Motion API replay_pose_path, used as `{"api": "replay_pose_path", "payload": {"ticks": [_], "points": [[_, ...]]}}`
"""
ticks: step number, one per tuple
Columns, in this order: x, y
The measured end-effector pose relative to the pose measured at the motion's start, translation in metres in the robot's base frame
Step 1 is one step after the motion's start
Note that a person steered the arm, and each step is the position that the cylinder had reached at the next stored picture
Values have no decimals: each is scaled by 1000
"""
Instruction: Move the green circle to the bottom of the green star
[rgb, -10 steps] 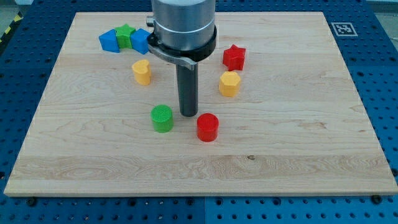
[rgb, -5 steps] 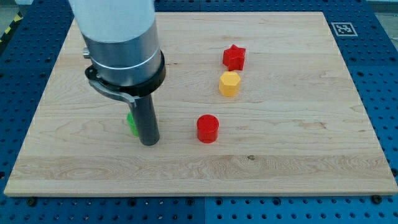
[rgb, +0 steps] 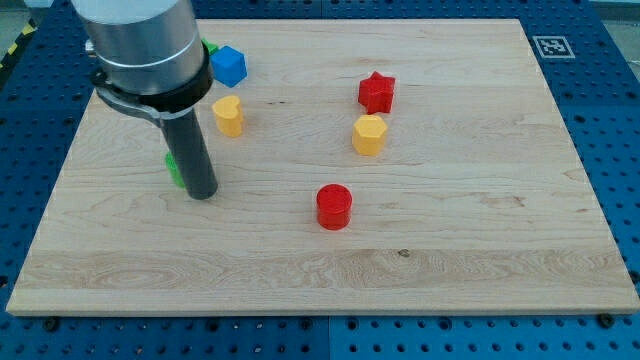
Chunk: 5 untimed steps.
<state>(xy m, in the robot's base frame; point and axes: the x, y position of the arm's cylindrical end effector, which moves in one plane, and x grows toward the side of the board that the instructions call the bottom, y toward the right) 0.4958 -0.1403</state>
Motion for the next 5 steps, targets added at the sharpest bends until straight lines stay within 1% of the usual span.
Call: {"api": "replay_pose_path", "payload": {"ticks": [1, 2, 3, 5], "points": [[-1, -16], [-12, -36], [-32, -47], [-68, -47]]}}
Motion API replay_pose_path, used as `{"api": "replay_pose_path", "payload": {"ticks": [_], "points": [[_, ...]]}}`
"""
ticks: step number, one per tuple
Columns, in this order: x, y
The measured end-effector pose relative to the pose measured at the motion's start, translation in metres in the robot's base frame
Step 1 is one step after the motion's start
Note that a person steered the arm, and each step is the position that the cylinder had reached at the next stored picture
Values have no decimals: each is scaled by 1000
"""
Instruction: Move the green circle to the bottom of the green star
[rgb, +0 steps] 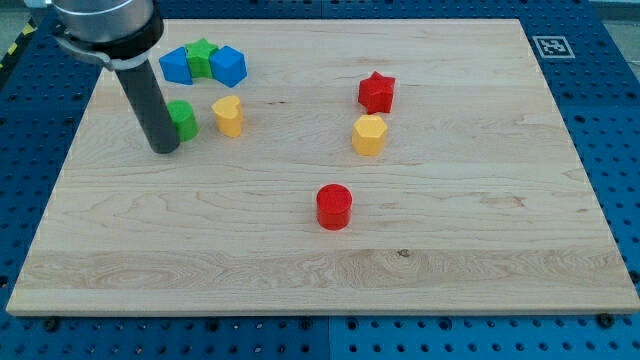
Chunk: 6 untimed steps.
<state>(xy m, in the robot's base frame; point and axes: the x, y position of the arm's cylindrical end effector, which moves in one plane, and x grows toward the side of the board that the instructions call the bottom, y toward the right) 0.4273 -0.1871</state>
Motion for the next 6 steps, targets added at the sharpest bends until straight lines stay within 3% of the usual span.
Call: {"api": "replay_pose_path", "payload": {"ticks": [4, 6], "points": [[-64, 0], [-29, 37]]}}
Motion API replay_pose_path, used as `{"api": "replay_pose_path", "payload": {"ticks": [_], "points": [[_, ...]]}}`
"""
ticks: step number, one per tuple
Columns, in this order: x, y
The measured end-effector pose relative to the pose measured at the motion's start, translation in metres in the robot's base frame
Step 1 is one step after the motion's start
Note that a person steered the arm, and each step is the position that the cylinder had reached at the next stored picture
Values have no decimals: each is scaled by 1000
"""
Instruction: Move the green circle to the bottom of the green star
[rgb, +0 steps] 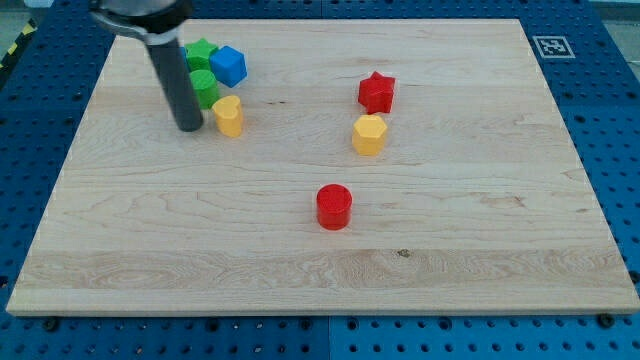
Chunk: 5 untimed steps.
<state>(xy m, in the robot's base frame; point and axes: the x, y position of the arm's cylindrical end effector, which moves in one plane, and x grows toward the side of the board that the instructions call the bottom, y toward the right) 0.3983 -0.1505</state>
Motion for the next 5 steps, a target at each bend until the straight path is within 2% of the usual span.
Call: {"api": "replay_pose_path", "payload": {"ticks": [3, 5], "points": [[-16, 4], [-42, 3]]}}
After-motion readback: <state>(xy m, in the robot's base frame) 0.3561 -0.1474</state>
